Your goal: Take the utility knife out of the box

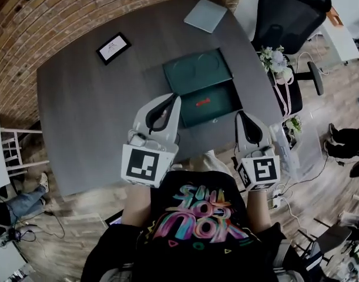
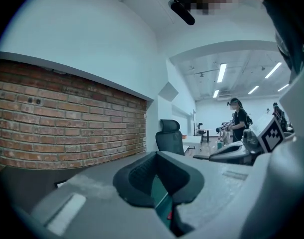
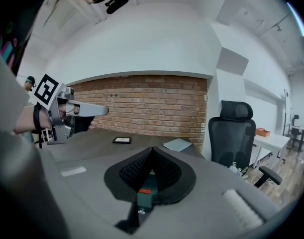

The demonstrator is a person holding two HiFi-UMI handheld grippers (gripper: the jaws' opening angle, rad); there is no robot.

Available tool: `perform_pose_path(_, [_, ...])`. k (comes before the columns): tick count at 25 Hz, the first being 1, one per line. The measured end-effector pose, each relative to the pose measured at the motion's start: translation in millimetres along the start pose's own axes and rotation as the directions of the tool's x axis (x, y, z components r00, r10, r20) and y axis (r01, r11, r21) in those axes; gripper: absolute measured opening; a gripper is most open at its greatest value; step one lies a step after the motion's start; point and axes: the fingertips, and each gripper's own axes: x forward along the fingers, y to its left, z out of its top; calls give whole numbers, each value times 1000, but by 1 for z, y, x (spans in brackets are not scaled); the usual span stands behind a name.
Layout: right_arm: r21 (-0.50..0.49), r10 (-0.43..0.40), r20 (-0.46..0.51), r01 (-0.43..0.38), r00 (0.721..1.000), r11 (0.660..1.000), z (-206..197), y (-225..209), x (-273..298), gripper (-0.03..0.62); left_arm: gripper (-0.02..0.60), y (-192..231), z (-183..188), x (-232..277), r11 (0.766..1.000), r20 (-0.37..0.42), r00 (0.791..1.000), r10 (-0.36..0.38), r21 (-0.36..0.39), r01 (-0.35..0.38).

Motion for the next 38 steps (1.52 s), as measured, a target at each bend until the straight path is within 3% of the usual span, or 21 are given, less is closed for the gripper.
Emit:
perform_pose_path(7, [-37,169,-2,-169,986,985,23,-28,61,-2,0,25,19,41,989,7,989,149,-22,-149])
perform_pose_path(14, [-89,336,-10,-336,942,938,34,-38,114,-2,0,50,20,53,947,1,948,318,-42,-318])
perform_pose_path(19, [-124,422,-32,-423,906,898,36,-32,137,-2,0,57,13,48,920,-25,921,388,-58,-389])
perform_pose_path(25, [-133,445,-59,-449,893,884,33,-23,142,-2,0,67,15,34,905,-32,907,419,-63,-421])
perform_pose_path(38, [-127,417,-76,-424,906,897,30,-19,140,-2,0,81,20,33,915,-22,917,398,-66,-399])
